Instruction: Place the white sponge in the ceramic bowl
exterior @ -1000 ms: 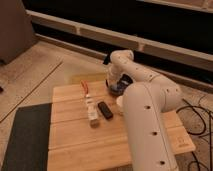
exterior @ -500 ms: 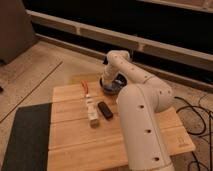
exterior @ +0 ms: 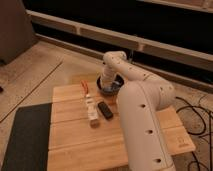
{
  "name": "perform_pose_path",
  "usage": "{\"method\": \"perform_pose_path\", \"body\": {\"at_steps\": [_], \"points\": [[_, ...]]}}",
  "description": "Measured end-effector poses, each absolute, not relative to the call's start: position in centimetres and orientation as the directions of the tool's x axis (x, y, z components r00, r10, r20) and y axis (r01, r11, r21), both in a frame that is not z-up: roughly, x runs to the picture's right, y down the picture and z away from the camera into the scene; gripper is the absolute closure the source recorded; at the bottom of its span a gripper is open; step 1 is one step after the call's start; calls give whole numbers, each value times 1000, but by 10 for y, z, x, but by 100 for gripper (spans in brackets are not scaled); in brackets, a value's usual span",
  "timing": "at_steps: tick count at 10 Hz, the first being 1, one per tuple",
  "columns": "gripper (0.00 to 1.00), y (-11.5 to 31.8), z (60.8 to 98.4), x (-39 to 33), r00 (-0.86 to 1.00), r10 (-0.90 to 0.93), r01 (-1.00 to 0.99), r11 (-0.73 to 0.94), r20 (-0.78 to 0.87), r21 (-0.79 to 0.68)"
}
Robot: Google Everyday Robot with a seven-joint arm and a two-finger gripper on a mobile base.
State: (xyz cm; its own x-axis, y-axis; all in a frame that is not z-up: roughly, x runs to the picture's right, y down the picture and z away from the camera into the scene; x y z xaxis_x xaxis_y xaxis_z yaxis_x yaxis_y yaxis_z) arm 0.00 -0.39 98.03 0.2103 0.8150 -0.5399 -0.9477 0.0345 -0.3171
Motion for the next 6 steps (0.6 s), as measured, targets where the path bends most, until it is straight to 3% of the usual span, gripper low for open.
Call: {"method": "perform_pose_path", "body": {"at_steps": [2, 6], "points": [[20, -2, 975, -2, 203, 813, -952, 33, -545, -306], [20, -23, 959, -7, 209, 834, -955, 60, -510, -292]]}}
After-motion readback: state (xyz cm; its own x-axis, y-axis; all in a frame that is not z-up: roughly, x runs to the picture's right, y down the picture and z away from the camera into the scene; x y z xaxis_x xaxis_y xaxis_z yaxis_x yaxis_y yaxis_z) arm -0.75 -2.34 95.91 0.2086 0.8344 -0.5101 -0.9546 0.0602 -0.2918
